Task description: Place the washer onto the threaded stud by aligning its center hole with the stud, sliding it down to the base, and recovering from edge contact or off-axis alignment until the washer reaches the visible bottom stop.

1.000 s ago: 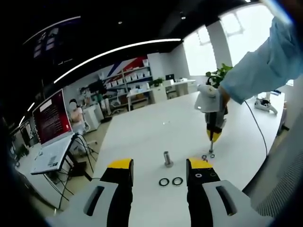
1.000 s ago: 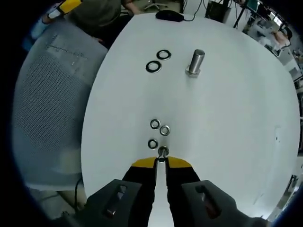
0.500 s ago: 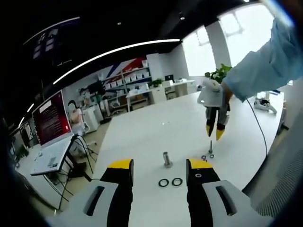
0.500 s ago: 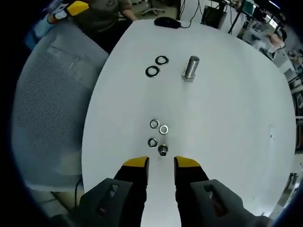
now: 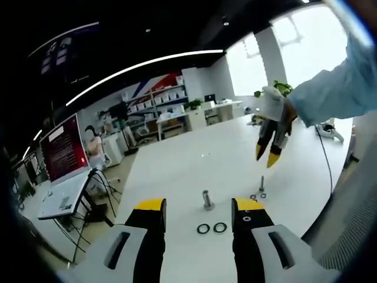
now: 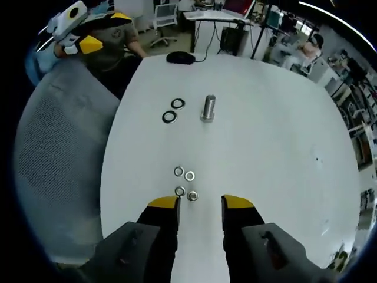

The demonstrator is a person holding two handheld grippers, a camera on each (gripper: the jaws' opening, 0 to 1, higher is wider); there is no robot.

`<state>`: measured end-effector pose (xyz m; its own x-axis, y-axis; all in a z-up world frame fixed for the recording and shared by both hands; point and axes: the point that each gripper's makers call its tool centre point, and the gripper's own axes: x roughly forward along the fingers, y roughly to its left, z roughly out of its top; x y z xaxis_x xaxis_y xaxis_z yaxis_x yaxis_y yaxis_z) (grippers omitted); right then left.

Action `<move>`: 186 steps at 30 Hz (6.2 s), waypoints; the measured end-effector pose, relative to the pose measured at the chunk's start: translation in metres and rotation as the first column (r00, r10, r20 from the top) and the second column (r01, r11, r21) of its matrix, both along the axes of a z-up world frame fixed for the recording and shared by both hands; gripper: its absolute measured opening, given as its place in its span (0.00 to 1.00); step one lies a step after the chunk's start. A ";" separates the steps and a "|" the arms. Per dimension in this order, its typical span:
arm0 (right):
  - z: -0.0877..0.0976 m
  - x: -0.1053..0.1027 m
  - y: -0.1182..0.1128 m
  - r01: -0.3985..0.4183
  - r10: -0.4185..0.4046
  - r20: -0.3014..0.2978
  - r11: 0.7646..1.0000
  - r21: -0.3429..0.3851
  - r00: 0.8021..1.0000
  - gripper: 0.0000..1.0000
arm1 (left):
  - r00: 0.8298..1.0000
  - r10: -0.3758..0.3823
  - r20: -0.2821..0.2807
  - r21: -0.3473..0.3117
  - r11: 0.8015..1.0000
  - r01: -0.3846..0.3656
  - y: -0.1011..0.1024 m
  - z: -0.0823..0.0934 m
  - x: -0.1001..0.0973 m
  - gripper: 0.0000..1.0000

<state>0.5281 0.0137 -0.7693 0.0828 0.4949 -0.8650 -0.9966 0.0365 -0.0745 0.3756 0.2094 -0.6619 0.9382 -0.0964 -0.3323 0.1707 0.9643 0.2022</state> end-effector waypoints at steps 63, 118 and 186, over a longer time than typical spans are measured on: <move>-0.074 -0.035 -0.008 0.404 -0.398 -0.071 0.899 0.169 0.915 0.30 | 1.000 0.004 -0.004 0.004 1.000 -0.004 0.001 -0.001 -0.001 0.42; -0.106 -0.041 0.009 0.135 -0.138 -0.042 0.989 -0.065 0.990 0.13 | 1.000 0.013 -0.002 0.012 1.000 -0.013 0.004 -0.001 -0.001 0.42; -0.049 -0.009 0.005 -0.026 0.030 0.019 0.982 -0.188 0.999 0.13 | 1.000 0.001 -0.010 0.012 1.000 -0.001 0.001 -0.002 -0.002 0.41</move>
